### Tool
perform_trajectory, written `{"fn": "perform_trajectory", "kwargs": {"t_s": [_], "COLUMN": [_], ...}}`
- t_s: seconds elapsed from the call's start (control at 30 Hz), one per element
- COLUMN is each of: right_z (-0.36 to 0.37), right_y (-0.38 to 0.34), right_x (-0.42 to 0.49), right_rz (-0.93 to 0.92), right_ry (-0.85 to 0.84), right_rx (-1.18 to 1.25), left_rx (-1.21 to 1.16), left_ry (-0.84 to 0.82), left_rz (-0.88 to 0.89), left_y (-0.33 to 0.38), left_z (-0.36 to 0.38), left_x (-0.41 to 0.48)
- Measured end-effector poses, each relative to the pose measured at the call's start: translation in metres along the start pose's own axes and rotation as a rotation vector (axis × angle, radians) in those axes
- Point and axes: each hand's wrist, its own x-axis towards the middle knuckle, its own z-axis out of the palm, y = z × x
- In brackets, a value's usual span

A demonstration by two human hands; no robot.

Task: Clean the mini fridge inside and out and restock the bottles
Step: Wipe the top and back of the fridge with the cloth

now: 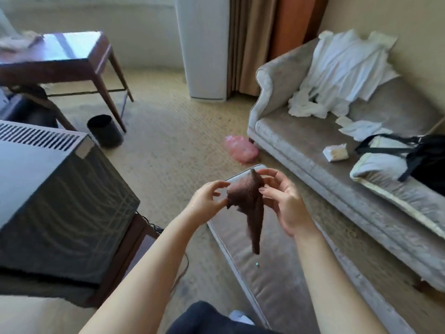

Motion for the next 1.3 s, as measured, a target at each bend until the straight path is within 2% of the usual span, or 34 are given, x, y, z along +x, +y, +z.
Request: {"fn": "perform_trajectory", "kwargs": {"t_s": [0.1, 0.2, 0.37, 0.5, 0.6, 0.77, 0.93, 1.17, 1.3], "right_z": [0.037, 0.083, 0.185, 0.284, 0.347, 0.43, 0.476, 0.488, 0.506], "right_y": [-0.01, -0.008, 0.016, 0.034, 0.049, 0.068, 0.074, 0.075, 0.087], "right_x": [-0.003, -0.008, -0.023, -0.046, -0.056, -0.07, -0.067, -0.028, 0.0], "right_rz": [-0.002, -0.017, -0.183, -0.373, -0.504, -0.528, -0.58, -0.612, -0.646], "right_ry": [-0.05, -0.037, 0.022, 0.076, 0.068, -0.001, 0.007, 0.094, 0.041], "right_rx": [0.045, 0.016, -0.336, -0.479, -0.65, -0.721, -0.841, -0.713, -0.681], "left_rx": [-0.051, -0.05, 0.017, 0.04, -0.039, -0.166, -0.277, -0.333, -0.362], "left_ry": [-0.003, 0.104, 0.276, 0.294, 0.308, 0.26, 0.232, 0.243, 0.235], "left_rz": [0.026, 0.113, 0.206, 0.254, 0.261, 0.219, 0.193, 0.15, 0.132], "left_y": [-0.006, -0.022, -0.052, -0.077, -0.089, -0.102, -0.112, -0.125, -0.139], "left_z": [-0.035, -0.078, -0.188, -0.277, -0.331, -0.382, -0.41, -0.444, -0.466], "left_x": [-0.02, -0.052, -0.114, -0.169, -0.199, -0.225, -0.227, -0.207, -0.183]}}
